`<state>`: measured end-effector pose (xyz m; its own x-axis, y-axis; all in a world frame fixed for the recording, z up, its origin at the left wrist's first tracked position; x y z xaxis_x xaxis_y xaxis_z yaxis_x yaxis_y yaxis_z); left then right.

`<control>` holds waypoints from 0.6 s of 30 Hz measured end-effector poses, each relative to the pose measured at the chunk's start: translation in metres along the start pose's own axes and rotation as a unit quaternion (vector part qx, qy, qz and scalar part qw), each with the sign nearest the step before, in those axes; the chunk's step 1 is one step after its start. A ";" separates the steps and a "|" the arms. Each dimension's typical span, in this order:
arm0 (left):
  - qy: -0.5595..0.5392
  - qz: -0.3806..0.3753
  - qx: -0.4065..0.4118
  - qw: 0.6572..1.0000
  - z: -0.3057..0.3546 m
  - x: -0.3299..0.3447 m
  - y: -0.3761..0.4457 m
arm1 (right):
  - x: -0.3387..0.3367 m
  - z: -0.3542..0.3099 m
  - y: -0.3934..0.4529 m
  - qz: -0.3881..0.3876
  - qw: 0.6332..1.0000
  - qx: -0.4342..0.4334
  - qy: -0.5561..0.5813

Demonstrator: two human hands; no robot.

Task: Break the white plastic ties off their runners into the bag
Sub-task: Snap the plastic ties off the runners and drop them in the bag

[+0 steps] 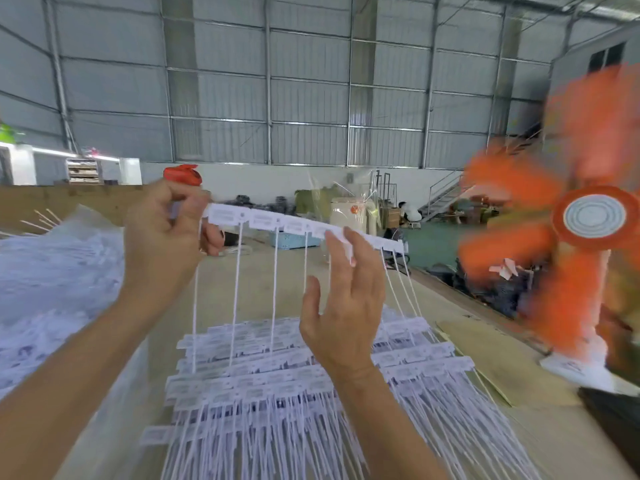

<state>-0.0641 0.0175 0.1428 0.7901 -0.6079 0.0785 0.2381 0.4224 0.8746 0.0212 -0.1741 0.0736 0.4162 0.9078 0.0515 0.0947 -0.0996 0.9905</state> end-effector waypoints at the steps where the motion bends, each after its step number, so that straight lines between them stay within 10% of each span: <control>1: 0.004 -0.010 -0.028 1.000 -0.010 0.000 -0.004 | 0.002 0.007 0.001 -0.015 0.999 0.009 -0.030; 6: -0.072 -0.005 -0.209 0.975 -0.081 -0.008 -0.043 | 0.048 0.081 -0.031 -0.288 0.936 0.138 -0.147; 13: -0.176 -0.020 -0.214 0.960 -0.085 -0.021 -0.049 | 0.065 0.160 -0.111 -0.482 0.773 0.351 -0.217; 18: -0.261 0.046 -0.268 0.926 -0.105 -0.044 -0.049 | 0.044 0.156 -0.078 -0.330 0.862 0.342 -0.178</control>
<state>-0.0508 0.0946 0.0463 0.4729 -0.7360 0.4845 0.5403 0.6766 0.5004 0.1730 -0.1899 -0.0211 0.3072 0.6886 -0.6568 0.8770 0.0630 0.4763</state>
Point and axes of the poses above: each hand's wrist, its own y-axis towards the middle knuckle, its own x-axis out of the palm, z = x × y, the point moved 9 cm from there along y, towards the middle knuckle
